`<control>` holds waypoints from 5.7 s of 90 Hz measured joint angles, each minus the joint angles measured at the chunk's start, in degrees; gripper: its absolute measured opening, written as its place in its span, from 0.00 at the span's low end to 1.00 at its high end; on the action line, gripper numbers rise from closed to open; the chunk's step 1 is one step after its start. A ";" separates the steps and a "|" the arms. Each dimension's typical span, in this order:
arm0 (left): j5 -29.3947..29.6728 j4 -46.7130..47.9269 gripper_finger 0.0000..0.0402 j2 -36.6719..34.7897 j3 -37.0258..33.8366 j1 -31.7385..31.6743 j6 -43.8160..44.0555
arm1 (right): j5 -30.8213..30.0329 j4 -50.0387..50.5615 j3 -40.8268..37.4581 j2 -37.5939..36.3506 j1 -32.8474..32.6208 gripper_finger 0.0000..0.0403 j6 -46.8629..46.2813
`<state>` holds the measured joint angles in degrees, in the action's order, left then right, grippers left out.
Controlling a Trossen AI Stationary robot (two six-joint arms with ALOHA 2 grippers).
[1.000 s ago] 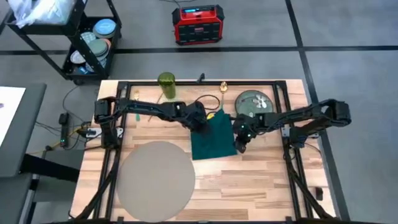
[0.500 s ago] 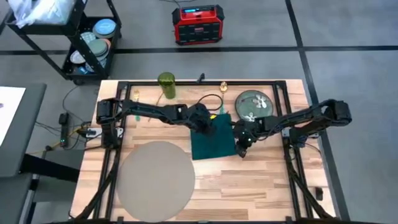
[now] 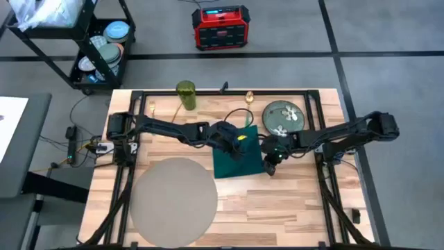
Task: Set table place
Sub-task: Fold the green napkin
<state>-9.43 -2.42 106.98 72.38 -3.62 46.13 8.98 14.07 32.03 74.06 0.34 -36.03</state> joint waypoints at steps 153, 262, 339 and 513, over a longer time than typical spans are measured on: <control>9.62 31.04 0.59 -6.12 -6.16 -6.95 18.49 | -1.67 3.05 0.00 0.07 4.01 0.20 1.55; 5.35 26.54 0.59 -0.79 -6.12 -18.10 0.81 | -1.58 2.51 0.00 0.07 3.93 0.20 1.46; 1.21 22.43 0.20 1.92 -6.14 -16.98 2.54 | -1.59 2.17 -0.02 0.09 5.68 0.20 1.81; -9.90 20.61 0.00 -8.55 -6.14 -22.01 14.54 | 0.01 3.49 -0.02 0.09 6.57 0.20 6.24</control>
<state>-19.33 18.20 98.43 66.24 -25.63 60.66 9.00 17.55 32.01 74.15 6.91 -29.79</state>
